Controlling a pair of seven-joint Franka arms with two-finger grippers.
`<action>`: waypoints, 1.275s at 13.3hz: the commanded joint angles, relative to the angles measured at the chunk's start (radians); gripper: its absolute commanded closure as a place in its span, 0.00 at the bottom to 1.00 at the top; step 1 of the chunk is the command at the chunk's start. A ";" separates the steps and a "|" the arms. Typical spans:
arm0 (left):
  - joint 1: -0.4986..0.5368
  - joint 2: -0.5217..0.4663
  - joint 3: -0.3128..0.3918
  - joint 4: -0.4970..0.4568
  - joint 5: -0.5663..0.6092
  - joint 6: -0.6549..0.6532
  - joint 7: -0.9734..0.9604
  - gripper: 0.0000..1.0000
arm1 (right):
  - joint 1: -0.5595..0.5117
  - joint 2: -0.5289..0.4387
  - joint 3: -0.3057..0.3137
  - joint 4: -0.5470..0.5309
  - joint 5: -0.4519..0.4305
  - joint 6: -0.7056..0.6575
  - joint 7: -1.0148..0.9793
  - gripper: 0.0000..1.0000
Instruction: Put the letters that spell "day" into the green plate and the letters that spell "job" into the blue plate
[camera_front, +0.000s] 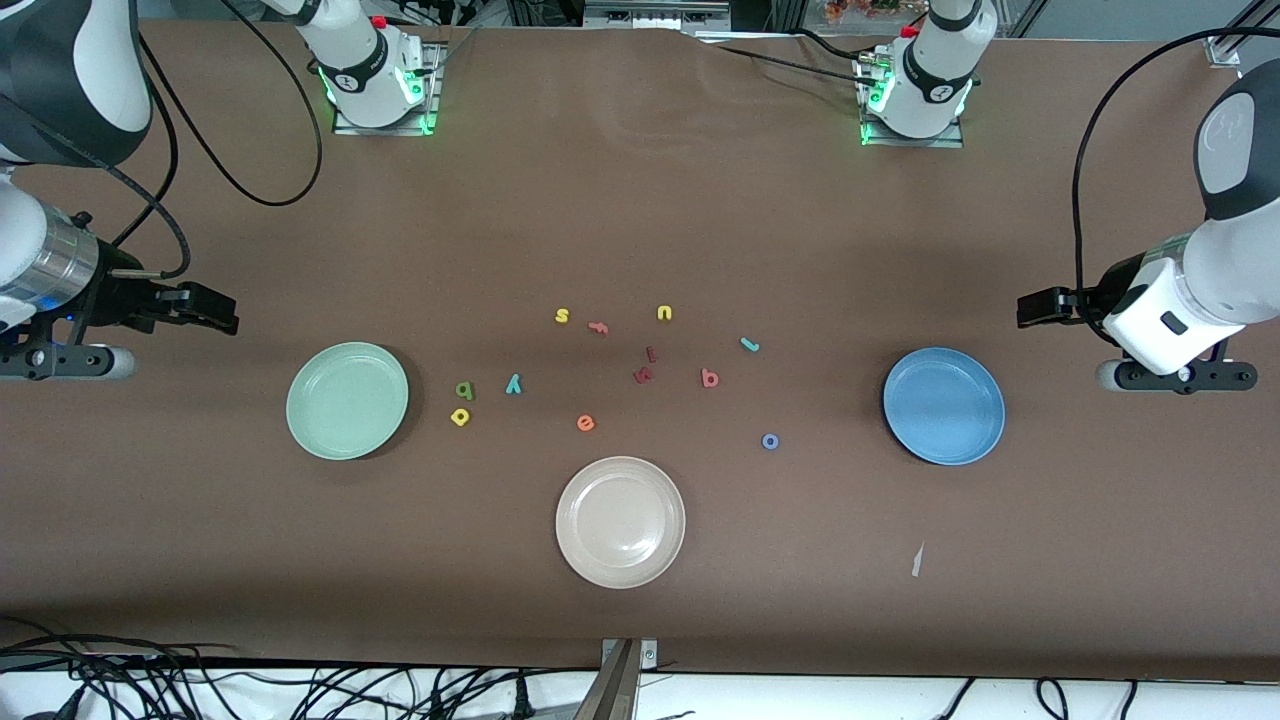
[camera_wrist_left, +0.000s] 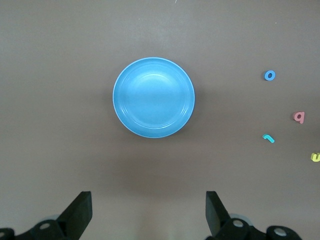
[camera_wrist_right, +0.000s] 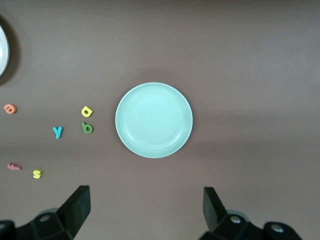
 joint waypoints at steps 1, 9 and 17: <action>0.001 -0.011 0.002 0.005 -0.018 -0.016 0.021 0.00 | -0.005 0.005 -0.001 0.019 -0.001 0.012 -0.029 0.00; 0.000 -0.011 0.002 0.005 -0.018 -0.016 0.021 0.00 | -0.015 0.005 -0.003 0.019 0.008 0.013 -0.044 0.00; 0.000 -0.011 0.002 0.005 -0.019 -0.016 0.021 0.00 | -0.018 0.005 0.002 0.016 0.011 0.030 -0.070 0.00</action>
